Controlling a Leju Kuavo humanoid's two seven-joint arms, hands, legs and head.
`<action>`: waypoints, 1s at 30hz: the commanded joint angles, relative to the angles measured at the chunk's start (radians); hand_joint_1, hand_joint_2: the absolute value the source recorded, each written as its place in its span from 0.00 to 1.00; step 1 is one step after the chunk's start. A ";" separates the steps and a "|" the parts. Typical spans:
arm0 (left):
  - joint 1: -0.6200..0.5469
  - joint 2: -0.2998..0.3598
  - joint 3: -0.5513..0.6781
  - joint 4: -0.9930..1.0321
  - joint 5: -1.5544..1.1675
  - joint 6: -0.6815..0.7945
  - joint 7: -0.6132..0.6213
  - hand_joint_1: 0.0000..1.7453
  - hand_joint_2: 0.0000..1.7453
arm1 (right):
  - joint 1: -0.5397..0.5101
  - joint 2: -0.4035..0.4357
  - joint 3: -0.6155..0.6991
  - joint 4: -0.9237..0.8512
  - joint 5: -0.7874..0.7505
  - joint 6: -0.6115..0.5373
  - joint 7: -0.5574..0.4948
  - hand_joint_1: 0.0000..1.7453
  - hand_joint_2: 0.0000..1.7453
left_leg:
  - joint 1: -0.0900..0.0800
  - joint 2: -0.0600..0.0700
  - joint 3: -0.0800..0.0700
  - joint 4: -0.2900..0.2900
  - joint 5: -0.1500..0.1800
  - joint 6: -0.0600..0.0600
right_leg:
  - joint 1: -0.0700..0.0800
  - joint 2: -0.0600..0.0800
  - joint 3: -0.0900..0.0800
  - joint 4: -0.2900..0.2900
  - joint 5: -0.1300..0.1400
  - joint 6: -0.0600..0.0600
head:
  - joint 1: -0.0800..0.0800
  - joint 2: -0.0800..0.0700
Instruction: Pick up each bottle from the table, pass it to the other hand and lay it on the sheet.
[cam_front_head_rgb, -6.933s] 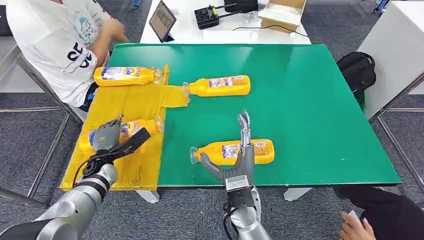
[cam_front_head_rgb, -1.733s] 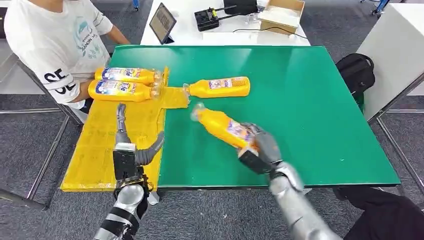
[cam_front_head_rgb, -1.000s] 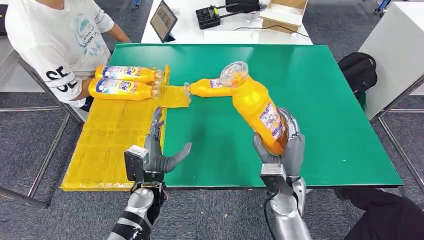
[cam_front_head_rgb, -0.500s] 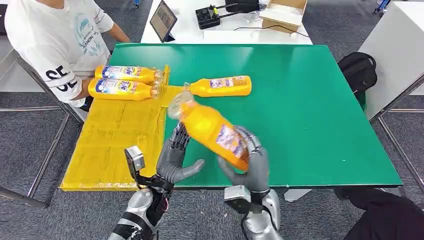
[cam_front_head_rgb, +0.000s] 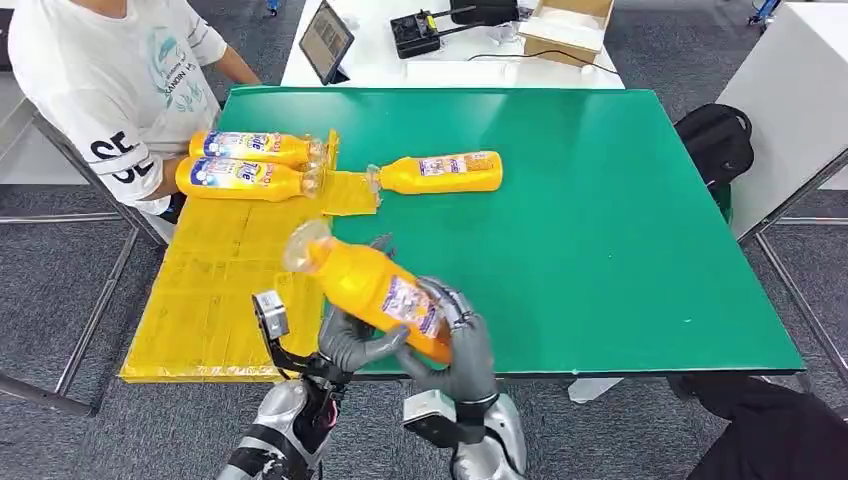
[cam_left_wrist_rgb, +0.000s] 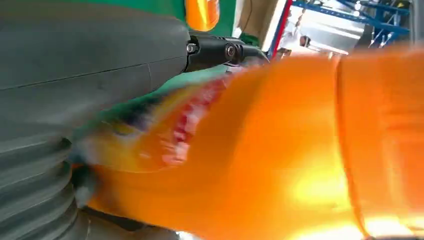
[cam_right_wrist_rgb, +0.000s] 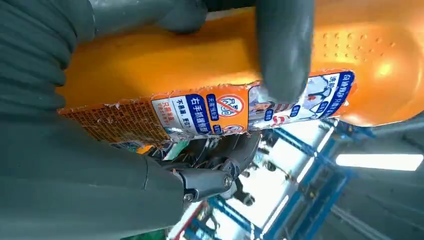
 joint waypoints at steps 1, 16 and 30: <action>-0.064 -0.024 0.007 0.128 0.034 -0.015 0.000 0.00 1.00 | -0.086 0.015 0.126 0.304 0.015 -0.021 -0.034 1.00 1.00 | 0.000 0.002 0.007 -0.001 -0.002 0.001 | 0.001 0.001 0.006 -0.002 -0.001 -0.003 | 0.001 0.000; -0.077 -0.026 0.008 0.141 0.038 0.012 0.003 0.00 1.00 | -0.122 0.023 0.144 0.446 0.002 -0.014 -0.034 1.00 1.00 | 0.000 0.000 0.005 -0.001 -0.002 0.001 | 0.001 -0.001 0.005 -0.001 -0.002 -0.003 | 0.001 0.000; -0.085 -0.026 -0.003 0.146 0.050 0.028 -0.009 1.00 1.00 | -0.138 0.033 0.141 0.487 0.004 -0.015 -0.034 1.00 1.00 | 0.000 -0.001 0.005 0.000 -0.002 0.001 | 0.001 -0.003 0.005 -0.001 -0.002 -0.003 | 0.001 0.000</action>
